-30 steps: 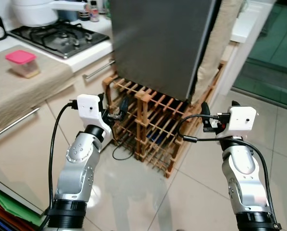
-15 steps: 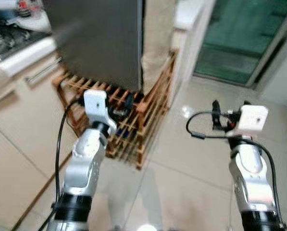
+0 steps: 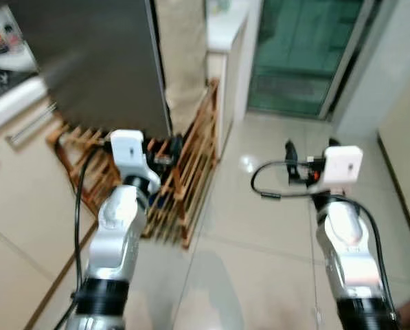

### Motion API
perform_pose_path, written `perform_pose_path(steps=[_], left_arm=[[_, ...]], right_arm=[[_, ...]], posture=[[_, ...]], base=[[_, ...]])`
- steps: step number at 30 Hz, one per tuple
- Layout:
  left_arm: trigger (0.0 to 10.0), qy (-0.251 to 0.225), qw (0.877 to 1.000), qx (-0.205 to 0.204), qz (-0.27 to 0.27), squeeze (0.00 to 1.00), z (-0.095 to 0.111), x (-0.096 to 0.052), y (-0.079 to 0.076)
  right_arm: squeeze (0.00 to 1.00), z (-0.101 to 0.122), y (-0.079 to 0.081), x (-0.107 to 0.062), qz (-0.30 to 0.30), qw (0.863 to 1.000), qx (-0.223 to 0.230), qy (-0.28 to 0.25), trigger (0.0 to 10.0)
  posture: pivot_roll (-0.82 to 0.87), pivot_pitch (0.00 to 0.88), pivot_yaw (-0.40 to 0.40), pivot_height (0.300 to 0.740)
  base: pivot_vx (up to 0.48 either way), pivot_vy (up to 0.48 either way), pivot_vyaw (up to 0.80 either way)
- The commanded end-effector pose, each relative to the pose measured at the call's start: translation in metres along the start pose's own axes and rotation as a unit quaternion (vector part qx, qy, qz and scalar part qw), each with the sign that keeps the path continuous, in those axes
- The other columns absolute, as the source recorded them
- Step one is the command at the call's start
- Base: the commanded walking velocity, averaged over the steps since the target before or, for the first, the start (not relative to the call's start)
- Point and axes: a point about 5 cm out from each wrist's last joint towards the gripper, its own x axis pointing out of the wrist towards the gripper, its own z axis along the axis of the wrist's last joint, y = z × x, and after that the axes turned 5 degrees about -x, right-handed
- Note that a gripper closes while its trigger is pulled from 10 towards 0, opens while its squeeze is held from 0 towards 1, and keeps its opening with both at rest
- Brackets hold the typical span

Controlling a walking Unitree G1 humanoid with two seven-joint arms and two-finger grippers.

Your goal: Restocking fridge

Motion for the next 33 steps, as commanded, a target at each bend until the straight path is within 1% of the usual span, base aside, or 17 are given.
perform_pose_path(steps=[1, 5, 8, 10, 13, 17, 18, 19, 20, 22, 23, 25, 26, 28, 29, 32, 33], left_arm=[[10.0, -0.007, 1.000, 0.005, -0.006, 0.00, 0.004, 0.003, -0.005], [10.0, -0.009, 1.000, 0.005, -0.005, 0.00, 0.006, 0.003, -0.005], [10.0, 0.001, 0.999, -0.040, 0.022, 0.00, 0.006, 0.006, -0.002], [10.0, -0.008, 0.999, -0.029, 0.021, 0.00, 0.012, 0.009, -0.003], [10.0, -0.020, 0.999, -0.023, 0.020, 0.00, 0.018, 0.012, -0.004], [10.0, -0.024, 0.999, -0.021, 0.020, 0.00, 0.020, 0.013, -0.005], [10.0, -0.023, 0.999, -0.019, 0.022, 0.00, 0.021, 0.014, -0.005], [10.0, -0.038, 0.998, -0.047, 0.006, 0.00, 0.028, 0.016, -0.008], [10.0, -0.044, 0.998, -0.052, 0.001, 0.00, 0.030, 0.017, -0.009], [10.0, -0.034, 0.999, -0.015, 0.006, 0.00, 0.032, 0.021, -0.008], [10.0, -0.034, 0.999, -0.015, 0.006, 0.00, 0.032, 0.021, -0.008], [10.0, -0.030, 1.000, 0.003, 0.010, 0.00, 0.034, 0.027, -0.007], [10.0, -0.030, 0.999, 0.006, 0.011, 0.00, 0.036, 0.030, -0.006], [10.0, -0.026, 0.999, 0.021, 0.025, 0.00, 0.040, 0.045, -0.004], [10.0, -0.026, 0.999, 0.021, 0.025, 0.00, 0.040, 0.045, -0.004], [10.0, -0.028, 0.999, 0.021, 0.016, 0.00, 0.045, 0.056, -0.008], [10.0, -0.028, 0.999, 0.021, 0.016, 0.00, 0.045, 0.056, -0.008]], right_arm=[[0.17, -0.003, -0.001, -0.001, 0.001, 1.000, -0.003, 0.006, 10.0], [0.16, -0.005, -0.001, -0.002, 0.001, 1.000, -0.003, 0.010, 10.0], [0.16, -0.005, 0.000, -0.002, 0.003, 1.000, -0.003, 0.011, 10.0], [0.16, -0.005, 0.001, -0.002, 0.006, 1.000, -0.003, 0.011, 10.0], [0.17, -0.005, 0.001, -0.001, 0.008, 1.000, -0.003, 0.011, 10.0], [0.17, -0.005, 0.001, 0.000, 0.008, 1.000, -0.003, 0.011, 10.0], [0.17, -0.005, 0.001, 0.000, 0.009, 1.000, -0.003, 0.011, 10.0], [0.17, -0.006, 0.001, -0.001, 0.011, 1.000, -0.003, 0.011, 10.0], [0.16, -0.006, 0.002, -0.001, 0.011, 1.000, -0.003, 0.012, 10.0], [0.16, -0.006, 0.002, -0.001, 0.012, 1.000, -0.003, 0.012, 10.0], [0.16, -0.006, 0.002, -0.001, 0.012, 1.000, -0.003, 0.012, 10.0], [0.16, -0.006, 0.003, 0.000, 0.014, 1.000, -0.003, 0.012, 10.0], [0.16, -0.006, 0.004, 0.000, 0.014, 1.000, -0.003, 0.013, 10.0], [0.17, -0.005, 0.005, 0.001, 0.015, 1.000, -0.001, 0.011, 10.0], [0.17, -0.005, 0.005, 0.001, 0.015, 1.000, -0.001, 0.011, 10.0], [0.17, -0.004, 0.006, 0.000, 0.015, 1.000, -0.001, 0.010, 10.0], [0.17, -0.004, 0.006, 0.000, 0.015, 1.000, -0.001, 0.010, 10.0]], posture=[[-0.05, 0.000, 0.058, 0.740], [-0.05, 0.000, 0.060, 0.740], [-0.05, 0.000, 0.060, 0.740], [-0.06, 0.000, 0.059, 0.740], [-0.06, 0.000, 0.059, 0.740], [-0.06, 0.000, 0.059, 0.740], [-0.06, 0.000, 0.059, 0.740], [-0.05, 0.000, 0.057, 0.740], [-0.05, 0.000, 0.057, 0.740], [-0.05, 0.000, 0.054, 0.740], [-0.05, 0.000, 0.054, 0.740], [-0.05, 0.000, 0.054, 0.740], [-0.05, 0.000, 0.054, 0.740], [-0.06, 0.000, 0.059, 0.740], [-0.06, 0.000, 0.059, 0.740], [-0.07, 0.000, 0.068, 0.740], [-0.07, 0.000, 0.068, 0.740]], base=[[0.461, 0.000, 0.00], [0.461, 0.000, 0.00], [0.461, 0.000, 0.00], [0.465, 0.000, 0.00], [0.467, 0.000, 0.00], [0.469, 0.000, 0.00], [0.000, 0.000, 0.00], [0.000, 0.000, 0.00], [0.000, 0.000, 0.00], [0.000, 0.000, 0.00], [0.000, 0.000, 0.00], [0.000, 0.000, 0.00], [0.000, 0.000, 0.00], [0.000, 0.000, 0.00], [0.000, 0.000, 0.00], [0.000, 0.000, 0.00], [0.000, 0.000, 0.00]])
